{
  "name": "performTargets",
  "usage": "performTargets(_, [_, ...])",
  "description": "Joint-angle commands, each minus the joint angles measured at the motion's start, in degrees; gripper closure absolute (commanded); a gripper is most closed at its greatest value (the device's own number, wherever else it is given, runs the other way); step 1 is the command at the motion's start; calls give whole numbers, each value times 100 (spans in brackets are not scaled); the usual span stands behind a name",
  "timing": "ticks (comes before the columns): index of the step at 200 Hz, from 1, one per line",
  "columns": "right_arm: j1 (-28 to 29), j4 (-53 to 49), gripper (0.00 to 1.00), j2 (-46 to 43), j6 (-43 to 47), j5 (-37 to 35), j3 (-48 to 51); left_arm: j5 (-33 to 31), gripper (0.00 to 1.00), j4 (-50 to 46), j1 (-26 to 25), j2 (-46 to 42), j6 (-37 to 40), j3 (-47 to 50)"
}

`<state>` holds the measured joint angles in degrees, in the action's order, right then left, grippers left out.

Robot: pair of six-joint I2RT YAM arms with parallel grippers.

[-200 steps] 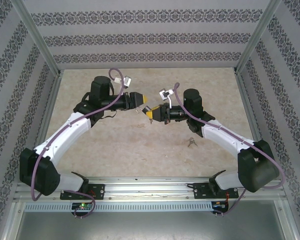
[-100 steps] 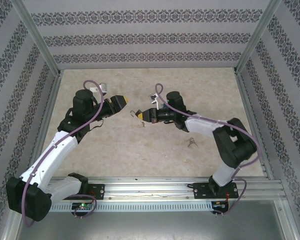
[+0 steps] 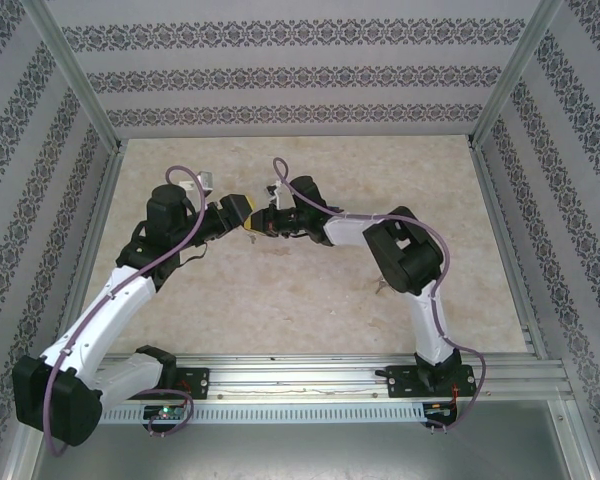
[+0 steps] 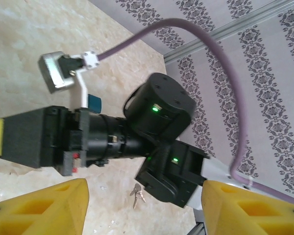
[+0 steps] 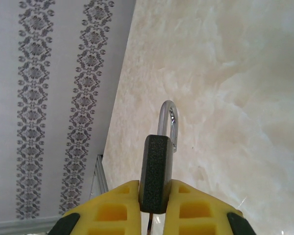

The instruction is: Unlock with the key

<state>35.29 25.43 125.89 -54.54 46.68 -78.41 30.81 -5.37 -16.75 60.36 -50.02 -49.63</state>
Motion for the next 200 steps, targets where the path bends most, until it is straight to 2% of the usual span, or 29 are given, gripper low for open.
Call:
performTargets(1, [29, -60, 92, 279, -532, 38, -484, -50, 38, 279, 22, -140, -71, 97])
performTargets(77, [9, -243, 88, 841, -1102, 52, -721, -48, 38, 434, 23, -149, -194, 221])
performTargets(95, [-17, -368, 84, 854, -1134, 54, -713, -49, 38, 455, 21, -156, -197, 229])
performTargets(109, [-44, -434, 77, 826, -1155, 36, -655, -54, 38, 460, 21, -143, -202, 232])
performTargets(138, [-100, -1030, 67, 697, -901, -44, -593, -61, 38, 489, 18, -138, -212, 234])
performTargets(200, [-328, -2307, 65, 2, 28, -326, -52, -59, 38, 535, 24, -110, -185, 277])
